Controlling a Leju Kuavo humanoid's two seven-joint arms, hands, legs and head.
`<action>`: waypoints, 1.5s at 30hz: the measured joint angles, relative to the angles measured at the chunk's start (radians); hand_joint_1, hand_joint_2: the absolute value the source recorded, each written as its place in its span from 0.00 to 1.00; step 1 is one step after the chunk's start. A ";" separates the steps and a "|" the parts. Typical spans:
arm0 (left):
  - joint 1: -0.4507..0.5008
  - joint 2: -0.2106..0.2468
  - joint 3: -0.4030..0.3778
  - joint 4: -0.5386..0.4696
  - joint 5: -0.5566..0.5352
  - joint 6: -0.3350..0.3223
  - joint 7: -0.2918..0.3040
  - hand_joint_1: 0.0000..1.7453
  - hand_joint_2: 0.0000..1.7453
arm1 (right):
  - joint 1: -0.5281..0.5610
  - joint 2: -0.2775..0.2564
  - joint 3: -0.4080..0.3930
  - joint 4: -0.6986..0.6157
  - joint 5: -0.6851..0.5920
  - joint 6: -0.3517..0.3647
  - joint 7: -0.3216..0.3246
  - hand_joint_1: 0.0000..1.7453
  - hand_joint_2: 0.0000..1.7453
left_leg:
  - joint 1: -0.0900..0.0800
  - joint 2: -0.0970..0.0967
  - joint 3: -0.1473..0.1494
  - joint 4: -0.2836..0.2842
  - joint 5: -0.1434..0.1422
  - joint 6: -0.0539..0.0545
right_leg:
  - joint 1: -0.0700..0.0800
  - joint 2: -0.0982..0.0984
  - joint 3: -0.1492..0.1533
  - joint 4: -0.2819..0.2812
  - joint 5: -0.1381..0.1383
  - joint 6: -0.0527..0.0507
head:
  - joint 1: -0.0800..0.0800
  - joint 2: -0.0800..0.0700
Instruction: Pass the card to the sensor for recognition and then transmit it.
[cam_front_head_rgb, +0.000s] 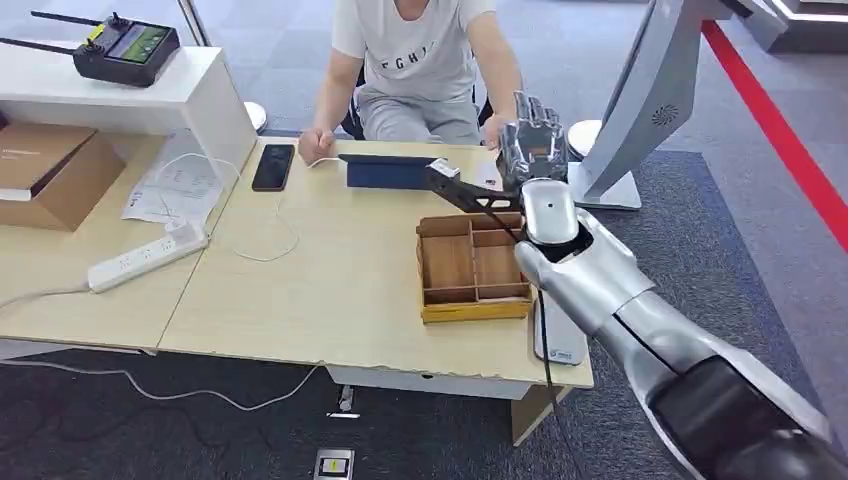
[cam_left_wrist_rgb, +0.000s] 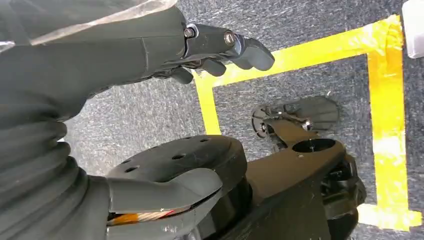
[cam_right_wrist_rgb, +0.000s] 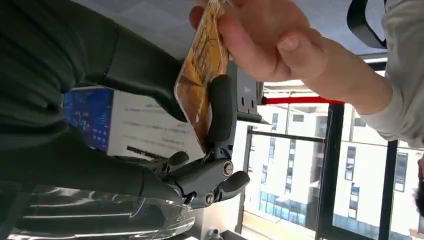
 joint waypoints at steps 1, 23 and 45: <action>0.002 0.000 0.000 0.000 0.000 0.000 0.002 0.00 1.00 | 0.000 -0.001 0.000 0.000 0.002 0.002 0.003 1.00 1.00 | 0.000 0.000 0.000 0.000 0.000 0.000 | 0.000 0.000 0.000 0.000 0.000 0.000 | 0.000 0.000; 0.004 0.001 0.000 0.000 0.014 -0.002 0.020 0.00 1.00 | 0.030 -0.044 -0.012 -0.032 0.057 0.057 0.047 0.00 0.00 | 0.000 0.000 0.000 0.000 0.000 0.000 | 0.000 0.000 0.000 0.000 0.000 0.000 | 0.000 0.000; 0.010 0.002 0.001 0.000 0.080 0.005 0.043 0.00 0.00 | 0.185 -0.341 -0.209 -0.229 0.100 0.048 0.063 0.00 0.00 | -0.001 -0.005 0.001 0.001 -0.001 0.001 | -0.001 -0.006 0.003 -0.002 -0.001 0.001 | 0.000 0.000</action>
